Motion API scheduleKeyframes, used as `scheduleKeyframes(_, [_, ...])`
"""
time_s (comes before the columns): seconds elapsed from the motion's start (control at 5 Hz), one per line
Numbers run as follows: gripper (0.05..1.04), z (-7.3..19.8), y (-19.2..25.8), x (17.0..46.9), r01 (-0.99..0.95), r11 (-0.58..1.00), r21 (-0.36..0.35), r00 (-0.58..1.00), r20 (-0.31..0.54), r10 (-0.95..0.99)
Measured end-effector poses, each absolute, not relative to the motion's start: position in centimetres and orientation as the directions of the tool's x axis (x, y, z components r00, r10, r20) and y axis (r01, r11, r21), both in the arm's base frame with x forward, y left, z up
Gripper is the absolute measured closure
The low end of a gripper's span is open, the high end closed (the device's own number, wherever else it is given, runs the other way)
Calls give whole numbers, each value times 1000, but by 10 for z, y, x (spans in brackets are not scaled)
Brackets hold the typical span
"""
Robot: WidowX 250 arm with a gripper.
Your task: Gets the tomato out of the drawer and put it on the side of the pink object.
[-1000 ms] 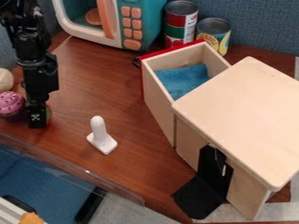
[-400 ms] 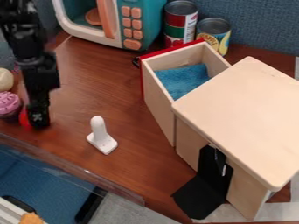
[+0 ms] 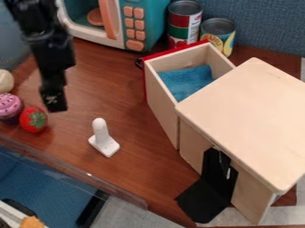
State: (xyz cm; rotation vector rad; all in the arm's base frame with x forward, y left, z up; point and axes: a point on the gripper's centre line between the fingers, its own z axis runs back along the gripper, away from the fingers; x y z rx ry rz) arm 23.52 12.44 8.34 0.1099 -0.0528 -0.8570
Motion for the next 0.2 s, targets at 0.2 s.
scheduleKeyframes(0.2, [78,109,112,247,750,656,81,655,40,-755])
